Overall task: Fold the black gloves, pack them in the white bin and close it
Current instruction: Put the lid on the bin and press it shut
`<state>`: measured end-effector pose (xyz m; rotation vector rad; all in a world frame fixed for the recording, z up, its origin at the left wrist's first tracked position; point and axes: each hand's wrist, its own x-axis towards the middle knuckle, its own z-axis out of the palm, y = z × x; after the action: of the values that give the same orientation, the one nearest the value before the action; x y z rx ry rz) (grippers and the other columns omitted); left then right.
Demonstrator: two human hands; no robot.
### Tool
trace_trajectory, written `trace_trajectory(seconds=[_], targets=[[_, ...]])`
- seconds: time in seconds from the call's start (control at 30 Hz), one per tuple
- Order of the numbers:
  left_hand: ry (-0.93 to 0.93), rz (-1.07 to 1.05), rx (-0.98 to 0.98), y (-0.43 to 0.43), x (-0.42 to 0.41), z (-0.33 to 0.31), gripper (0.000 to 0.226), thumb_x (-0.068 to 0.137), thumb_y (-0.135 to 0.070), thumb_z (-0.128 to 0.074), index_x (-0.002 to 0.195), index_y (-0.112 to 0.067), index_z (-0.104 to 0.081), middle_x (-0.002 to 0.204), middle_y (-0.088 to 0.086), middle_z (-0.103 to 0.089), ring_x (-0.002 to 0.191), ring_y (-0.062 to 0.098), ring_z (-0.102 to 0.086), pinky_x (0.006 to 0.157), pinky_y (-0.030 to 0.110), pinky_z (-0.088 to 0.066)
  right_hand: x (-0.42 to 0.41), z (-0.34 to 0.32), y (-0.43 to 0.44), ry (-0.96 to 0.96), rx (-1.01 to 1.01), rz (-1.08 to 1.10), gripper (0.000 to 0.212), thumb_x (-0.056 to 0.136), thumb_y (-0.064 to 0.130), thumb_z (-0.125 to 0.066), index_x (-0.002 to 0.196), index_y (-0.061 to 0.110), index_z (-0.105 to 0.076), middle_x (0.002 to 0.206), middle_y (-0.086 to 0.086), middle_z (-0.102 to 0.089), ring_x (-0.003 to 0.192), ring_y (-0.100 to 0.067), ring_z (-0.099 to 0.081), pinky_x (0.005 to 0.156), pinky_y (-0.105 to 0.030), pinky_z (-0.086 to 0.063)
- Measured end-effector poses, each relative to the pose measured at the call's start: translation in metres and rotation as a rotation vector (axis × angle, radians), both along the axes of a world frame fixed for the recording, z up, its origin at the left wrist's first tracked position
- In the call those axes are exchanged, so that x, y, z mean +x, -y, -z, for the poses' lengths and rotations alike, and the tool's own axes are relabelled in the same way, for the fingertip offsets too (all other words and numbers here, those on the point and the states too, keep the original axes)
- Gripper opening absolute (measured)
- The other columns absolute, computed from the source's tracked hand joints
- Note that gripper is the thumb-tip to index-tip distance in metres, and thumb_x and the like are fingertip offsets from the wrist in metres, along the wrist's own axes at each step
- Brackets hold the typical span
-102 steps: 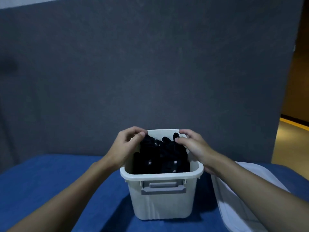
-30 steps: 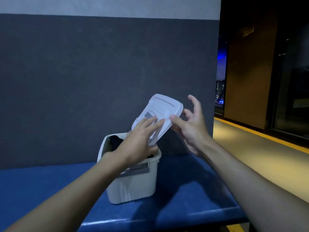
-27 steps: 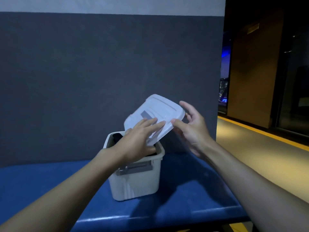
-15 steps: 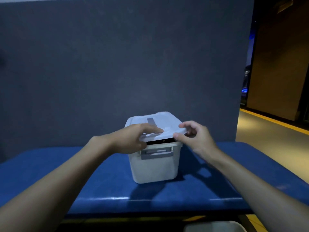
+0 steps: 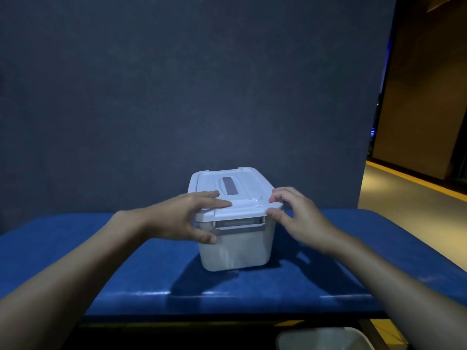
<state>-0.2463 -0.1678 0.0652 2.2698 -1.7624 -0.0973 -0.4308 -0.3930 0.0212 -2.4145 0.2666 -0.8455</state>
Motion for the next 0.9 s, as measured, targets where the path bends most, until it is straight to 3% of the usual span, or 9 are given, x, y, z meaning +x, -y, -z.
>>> trace_trajectory(seconds=[0.1, 0.17, 0.3, 0.37, 0.43, 0.53, 0.67, 0.8, 0.9], targets=[[0.106, -0.011, -0.063, 0.002, -0.001, 0.002, 0.062, 0.083, -0.059, -0.066, 0.141, -0.05, -0.044, 0.16, -0.012, -0.029, 0.147, 0.001, -0.023, 0.111, 0.021, -0.031, 0.0, -0.004, 0.006, -0.06, -0.12, 0.044, 0.007, 0.097, 0.033, -0.056, 0.102, 0.027, -0.054, 0.118, 0.019, -0.052, 0.111, -0.01, -0.051, 0.102, -0.035, -0.03], [0.217, -0.031, -0.099, 0.006, -0.01, 0.004, 0.062, 0.083, -0.072, -0.046, 0.14, -0.048, -0.046, 0.157, -0.009, -0.037, 0.144, 0.004, -0.032, 0.107, 0.023, -0.032, -0.001, -0.007, 0.011, -0.092, -0.159, 0.08, 0.004, 0.1, 0.031, -0.053, 0.103, 0.028, -0.052, 0.124, 0.018, -0.053, 0.116, -0.01, -0.049, 0.098, -0.032, -0.024], [0.435, -0.1, -0.123, 0.03, -0.038, 0.015, 0.073, 0.083, -0.081, -0.014, 0.14, -0.046, -0.043, 0.14, -0.009, -0.053, 0.126, 0.02, -0.052, 0.098, 0.034, -0.034, -0.004, -0.008, 0.034, -0.099, -0.059, 0.132, 0.015, 0.098, 0.026, -0.055, 0.096, 0.04, -0.051, 0.121, 0.024, -0.056, 0.122, -0.012, -0.05, 0.11, -0.045, -0.029], [0.502, -0.124, -0.129, 0.042, -0.051, 0.02, 0.07, 0.083, -0.072, -0.004, 0.14, -0.046, -0.036, 0.136, -0.006, -0.051, 0.121, 0.025, -0.053, 0.097, 0.04, -0.036, -0.006, -0.009, 0.044, -0.048, -0.042, 0.146, 0.023, 0.096, 0.022, -0.06, 0.094, 0.045, -0.056, 0.121, 0.027, -0.053, 0.127, -0.01, -0.048, 0.112, -0.05, -0.03], [0.519, -0.139, -0.098, 0.047, -0.056, 0.021, 0.067, 0.082, -0.068, -0.008, 0.142, -0.045, -0.027, 0.145, -0.006, -0.042, 0.122, 0.026, -0.049, 0.099, 0.043, -0.034, -0.009, -0.009, 0.048, -0.027, -0.081, 0.1, 0.029, 0.094, 0.016, -0.062, 0.108, 0.042, -0.064, 0.127, 0.027, -0.05, 0.134, -0.007, -0.042, 0.114, -0.051, -0.028], [0.542, -0.14, -0.042, 0.045, -0.057, 0.022, 0.076, 0.075, -0.076, -0.023, 0.143, -0.043, -0.021, 0.154, -0.005, -0.033, 0.124, 0.027, -0.047, 0.102, 0.045, -0.033, -0.016, -0.007, 0.043, -0.098, -0.073, -0.003, 0.053, 0.087, 0.009, -0.062, 0.136, 0.029, -0.055, 0.134, 0.027, -0.043, 0.143, -0.001, -0.026, 0.12, -0.036, -0.021], [0.613, -0.192, -0.087, 0.054, -0.054, 0.03, 0.074, 0.07, -0.082, -0.016, 0.134, -0.046, -0.022, 0.148, -0.008, -0.042, 0.118, 0.027, -0.054, 0.093, 0.044, -0.038, -0.013, 0.001, 0.039, -0.115, -0.173, -0.008, 0.068, 0.079, 0.028, -0.079, 0.139, 0.033, -0.049, 0.136, 0.022, -0.043, 0.137, 0.0, -0.023, 0.116, -0.042, -0.025], [0.614, -0.18, -0.161, 0.056, -0.052, 0.034, 0.067, 0.079, -0.081, -0.015, 0.132, -0.045, -0.034, 0.143, -0.009, -0.05, 0.112, 0.027, -0.059, 0.088, 0.044, -0.041, -0.011, 0.002, 0.039, -0.04, -0.174, -0.027, 0.063, 0.078, 0.036, -0.08, 0.135, 0.034, -0.054, 0.121, 0.035, -0.041, 0.129, 0.001, -0.026, 0.111, -0.022, -0.024], [0.558, -0.186, -0.223, 0.056, -0.054, 0.033, 0.066, 0.084, -0.077, -0.013, 0.129, -0.043, -0.048, 0.139, -0.011, -0.055, 0.111, 0.025, -0.061, 0.087, 0.044, -0.04, -0.01, 0.002, 0.039, -0.019, -0.138, -0.031, 0.052, 0.084, 0.04, -0.072, 0.133, 0.031, -0.057, 0.118, 0.033, -0.043, 0.126, 0.0, -0.029, 0.098, -0.003, -0.02]])
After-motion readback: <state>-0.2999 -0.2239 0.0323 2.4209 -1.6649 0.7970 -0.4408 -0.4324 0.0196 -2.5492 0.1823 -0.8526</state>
